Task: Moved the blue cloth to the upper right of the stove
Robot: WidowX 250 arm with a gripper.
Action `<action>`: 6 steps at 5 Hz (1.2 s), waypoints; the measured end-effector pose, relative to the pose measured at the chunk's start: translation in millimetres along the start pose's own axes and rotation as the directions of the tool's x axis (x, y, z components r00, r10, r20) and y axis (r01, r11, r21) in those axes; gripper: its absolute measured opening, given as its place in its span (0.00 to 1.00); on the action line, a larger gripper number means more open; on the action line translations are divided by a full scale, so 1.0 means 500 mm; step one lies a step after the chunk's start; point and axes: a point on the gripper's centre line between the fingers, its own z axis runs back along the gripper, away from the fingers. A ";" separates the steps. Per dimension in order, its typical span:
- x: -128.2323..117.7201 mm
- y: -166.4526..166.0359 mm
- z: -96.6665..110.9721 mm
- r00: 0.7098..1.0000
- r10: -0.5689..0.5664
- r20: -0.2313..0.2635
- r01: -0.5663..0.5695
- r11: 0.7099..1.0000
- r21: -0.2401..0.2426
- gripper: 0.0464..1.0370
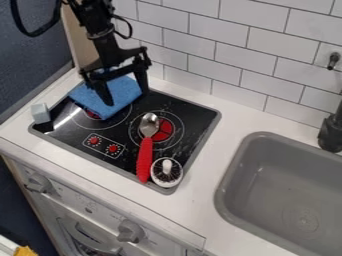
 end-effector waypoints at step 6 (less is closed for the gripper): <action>0.200 0.083 -0.066 0.914 0.332 0.233 -0.374 0.912 0.167 0.96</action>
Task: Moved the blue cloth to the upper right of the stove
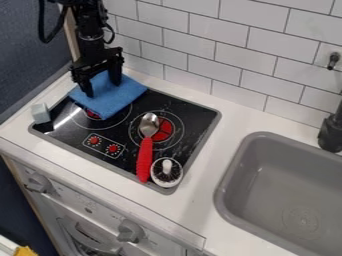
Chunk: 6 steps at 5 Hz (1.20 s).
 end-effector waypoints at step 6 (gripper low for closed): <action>-0.220 -0.092 -0.014 0.970 -0.228 -0.079 0.225 0.973 -0.053 0.96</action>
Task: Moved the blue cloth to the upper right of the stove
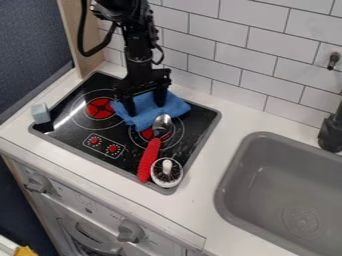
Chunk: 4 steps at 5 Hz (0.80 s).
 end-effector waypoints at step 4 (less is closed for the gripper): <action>-0.149 -0.094 0.005 0.978 -0.192 -0.081 0.189 0.981 -0.040 0.96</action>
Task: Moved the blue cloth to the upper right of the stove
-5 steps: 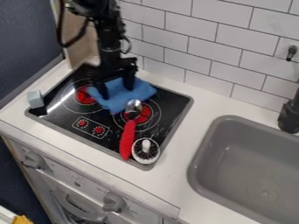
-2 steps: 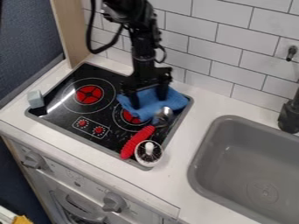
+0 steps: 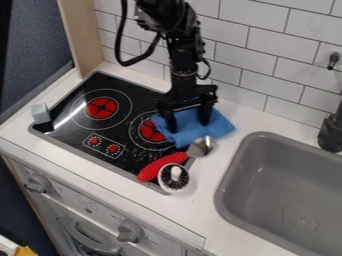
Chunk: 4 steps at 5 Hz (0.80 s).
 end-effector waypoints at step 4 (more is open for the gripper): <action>-0.005 -0.007 0.116 1.000 0.006 0.022 -0.003 0.995 -0.095 0.96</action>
